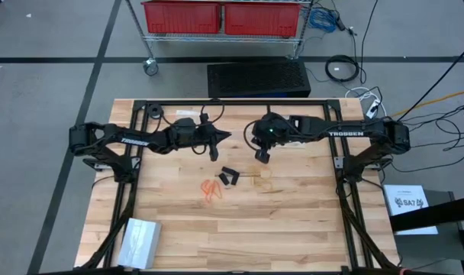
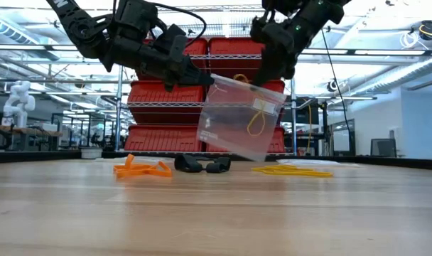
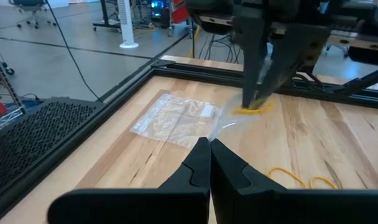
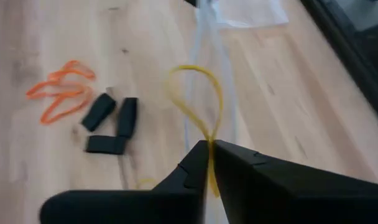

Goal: Sort rubber bands
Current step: Put the right yellow rubber band into the middle transparent zip bag, then put the middle yellow rubber band into the middle transparent zip bag

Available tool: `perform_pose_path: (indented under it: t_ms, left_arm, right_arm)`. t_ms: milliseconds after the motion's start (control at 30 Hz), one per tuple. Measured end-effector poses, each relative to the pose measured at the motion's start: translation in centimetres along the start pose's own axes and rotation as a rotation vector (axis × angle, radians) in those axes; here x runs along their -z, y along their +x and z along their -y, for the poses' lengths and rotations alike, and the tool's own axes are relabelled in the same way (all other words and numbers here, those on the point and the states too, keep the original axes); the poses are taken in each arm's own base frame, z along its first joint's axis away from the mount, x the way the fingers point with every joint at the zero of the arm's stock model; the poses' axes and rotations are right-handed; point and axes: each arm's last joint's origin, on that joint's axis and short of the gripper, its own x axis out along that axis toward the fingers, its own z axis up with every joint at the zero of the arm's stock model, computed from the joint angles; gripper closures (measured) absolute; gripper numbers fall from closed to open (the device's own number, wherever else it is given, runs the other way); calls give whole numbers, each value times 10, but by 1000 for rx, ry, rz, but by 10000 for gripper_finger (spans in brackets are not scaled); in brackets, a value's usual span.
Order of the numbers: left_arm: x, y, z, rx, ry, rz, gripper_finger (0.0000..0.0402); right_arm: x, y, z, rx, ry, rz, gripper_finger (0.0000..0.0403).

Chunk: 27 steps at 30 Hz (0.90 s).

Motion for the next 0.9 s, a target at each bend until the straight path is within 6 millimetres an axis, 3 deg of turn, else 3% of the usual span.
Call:
perform_pose_path:
  t_ms: [300, 467, 567, 700, 800, 900]
  left_arm:
    - [0, 0, 1, 26, -1, -3, 402]
    - [0, 0, -1, 13, 0, -5, 402]
    - [3, 0, -4, -2, -3, -30, 402]
    - [6, -2, -12, -28, -9, -34, 402]
    - [11, -5, -17, -46, -17, -24, 402]
    - [15, -9, -21, -47, -21, -2, 402]
  right_arm:
    - [-17, -12, -2, -23, -18, 52, 308]
    - [-28, -30, -4, -23, -100, -6, 296]
    - [-12, -34, -7, -29, -132, -161, 313]
    - [16, -26, -18, -121, -95, -252, 361]
    - [44, -11, -26, -177, -32, -260, 393]
    - [71, 7, -31, -169, 66, -256, 395]
